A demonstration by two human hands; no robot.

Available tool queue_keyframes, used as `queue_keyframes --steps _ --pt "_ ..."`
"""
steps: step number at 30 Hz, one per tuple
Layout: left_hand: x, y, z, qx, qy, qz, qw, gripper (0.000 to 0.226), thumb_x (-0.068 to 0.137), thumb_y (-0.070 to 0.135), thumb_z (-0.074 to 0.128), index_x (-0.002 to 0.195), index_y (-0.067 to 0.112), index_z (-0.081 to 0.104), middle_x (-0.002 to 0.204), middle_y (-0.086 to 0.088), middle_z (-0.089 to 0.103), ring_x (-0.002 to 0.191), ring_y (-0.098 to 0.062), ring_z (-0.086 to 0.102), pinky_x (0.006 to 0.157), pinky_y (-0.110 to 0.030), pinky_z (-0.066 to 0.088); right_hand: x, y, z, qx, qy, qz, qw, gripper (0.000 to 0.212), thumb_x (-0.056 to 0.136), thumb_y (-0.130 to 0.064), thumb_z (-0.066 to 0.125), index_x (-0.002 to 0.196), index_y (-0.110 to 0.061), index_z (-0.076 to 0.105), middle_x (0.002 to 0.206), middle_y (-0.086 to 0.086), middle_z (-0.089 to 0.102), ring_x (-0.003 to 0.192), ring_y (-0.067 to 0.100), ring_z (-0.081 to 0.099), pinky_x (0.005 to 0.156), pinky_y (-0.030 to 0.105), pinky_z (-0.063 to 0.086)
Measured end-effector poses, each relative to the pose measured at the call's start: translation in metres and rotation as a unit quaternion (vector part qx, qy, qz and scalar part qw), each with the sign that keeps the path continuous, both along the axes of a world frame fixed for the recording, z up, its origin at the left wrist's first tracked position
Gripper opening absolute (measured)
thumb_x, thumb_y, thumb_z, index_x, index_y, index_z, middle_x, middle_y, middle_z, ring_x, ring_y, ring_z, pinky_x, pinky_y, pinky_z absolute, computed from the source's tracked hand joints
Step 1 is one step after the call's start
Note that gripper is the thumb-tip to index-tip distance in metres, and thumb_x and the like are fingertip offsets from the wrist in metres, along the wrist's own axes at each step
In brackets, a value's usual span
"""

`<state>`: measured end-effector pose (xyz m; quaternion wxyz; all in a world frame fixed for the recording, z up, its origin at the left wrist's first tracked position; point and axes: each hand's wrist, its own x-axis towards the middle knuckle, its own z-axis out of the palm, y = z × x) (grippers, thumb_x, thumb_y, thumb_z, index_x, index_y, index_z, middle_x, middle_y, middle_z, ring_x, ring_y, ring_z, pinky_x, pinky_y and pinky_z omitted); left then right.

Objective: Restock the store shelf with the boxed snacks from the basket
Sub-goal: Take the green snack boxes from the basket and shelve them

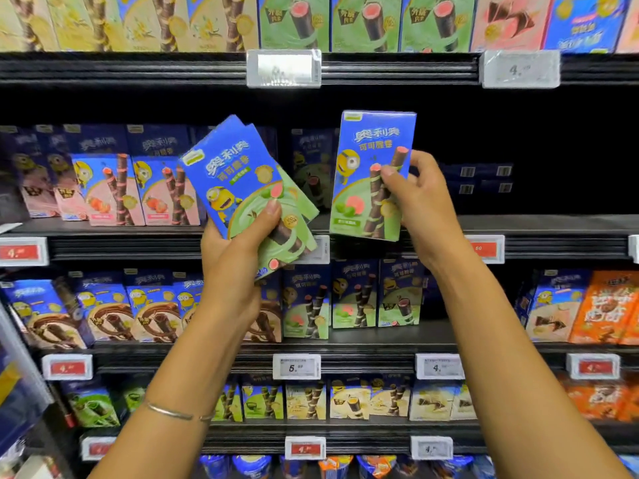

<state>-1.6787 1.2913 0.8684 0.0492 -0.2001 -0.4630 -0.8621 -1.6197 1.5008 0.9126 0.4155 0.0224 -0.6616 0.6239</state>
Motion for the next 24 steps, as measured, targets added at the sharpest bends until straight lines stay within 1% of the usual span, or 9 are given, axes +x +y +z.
queue_keyframes --steps 3,5,9,12,17,18,20,22,24 --pt "-0.007 -0.006 0.005 -0.047 0.034 -0.011 0.998 0.022 0.094 0.021 0.076 0.115 0.014 0.074 0.108 -0.007 0.079 0.104 -0.029 0.077 0.089 -0.044 0.064 -0.003 0.011 0.004 -0.038 0.034 -0.026 0.998 0.034 0.096 -0.023 0.063 0.127 -0.012 0.052 0.098 -0.007 0.078 0.088 0.013 0.076 0.064 0.025 0.059" --pt "-0.011 -0.01 0.009 -0.083 0.066 -0.005 0.994 0.014 0.096 0.025 0.076 0.105 0.014 0.074 0.102 -0.006 0.079 0.103 -0.029 0.077 0.089 -0.041 0.064 -0.007 0.019 0.005 -0.04 0.031 -0.054 0.997 0.034 0.098 -0.022 0.063 0.129 -0.014 0.054 0.103 -0.004 0.077 0.089 0.011 0.076 0.066 0.026 0.059" --pt "-0.021 -0.013 0.015 -0.131 0.107 0.007 0.986 0.024 0.093 0.025 0.079 0.111 0.01 0.073 0.095 -0.004 0.079 0.095 -0.024 0.079 0.086 -0.033 0.064 -0.019 0.026 0.006 0.0 -0.019 -0.093 0.995 0.031 0.1 -0.019 0.062 0.128 -0.013 0.052 0.094 -0.002 0.074 0.077 0.005 0.074 0.061 0.025 0.059" --pt "-0.026 -0.012 0.017 -0.146 0.126 0.0 0.981 0.048 0.092 0.026 0.08 0.121 -0.009 0.065 0.089 -0.003 0.079 0.091 -0.022 0.078 0.084 -0.03 0.063 -0.032 0.025 0.001 0.052 -0.065 -0.122 0.989 0.032 0.099 -0.02 0.063 0.123 -0.007 0.047 0.085 -0.004 0.067 0.06 -0.003 0.066 0.05 0.018 0.052" --pt "-0.031 -0.01 0.017 -0.158 0.147 -0.002 0.977 0.044 0.091 0.025 0.082 0.12 -0.004 0.065 0.085 -0.005 0.079 0.088 -0.023 0.078 0.078 -0.026 0.061 -0.052 0.038 0.008 0.148 -0.157 -0.174 0.961 0.049 0.088 -0.035 0.075 0.12 -0.014 0.046 0.128 0.01 0.05 0.114 0.026 0.058 0.094 0.042 0.054" --pt "-0.033 -0.01 0.017 -0.16 0.148 -0.003 0.976 0.045 0.091 0.025 0.082 0.12 -0.004 0.065 0.086 -0.006 0.078 0.088 -0.023 0.078 0.08 -0.028 0.061 -0.056 0.041 0.01 0.136 -0.177 -0.146 0.964 0.051 0.086 -0.033 0.078 0.12 -0.014 0.044 0.129 0.011 0.052 0.113 0.025 0.06 0.092 0.041 0.056" --pt "-0.035 -0.009 0.018 -0.163 0.147 -0.005 0.976 0.05 0.09 0.027 0.083 0.123 -0.004 0.064 0.092 -0.007 0.078 0.091 -0.024 0.078 0.084 -0.033 0.062 -0.063 0.045 0.013 0.093 -0.2 -0.086 0.972 0.05 0.083 -0.027 0.081 0.114 -0.013 0.044 0.117 0.008 0.059 0.096 0.014 0.067 0.069 0.024 0.059" --pt "-0.037 -0.009 0.019 -0.162 0.143 -0.007 0.976 0.052 0.089 0.03 0.084 0.124 -0.004 0.064 0.094 -0.006 0.078 0.092 -0.023 0.078 0.084 -0.034 0.062 -0.07 0.05 0.017 0.078 -0.206 -0.067 0.973 0.044 0.081 -0.024 0.084 0.103 -0.013 0.048 0.1 0.0 0.063 0.078 0.001 0.064 0.048 0.009 0.048" --pt "-0.039 -0.008 0.02 -0.158 0.141 -0.008 0.977 0.05 0.088 0.03 0.084 0.123 -0.001 0.065 0.095 -0.005 0.079 0.093 -0.023 0.078 0.079 -0.029 0.061 -0.076 0.056 0.02 0.091 -0.216 -0.067 0.97 0.035 0.079 -0.026 0.086 0.094 -0.014 0.056 0.091 -0.006 0.066 0.077 -0.001 0.062 0.048 0.009 0.045"
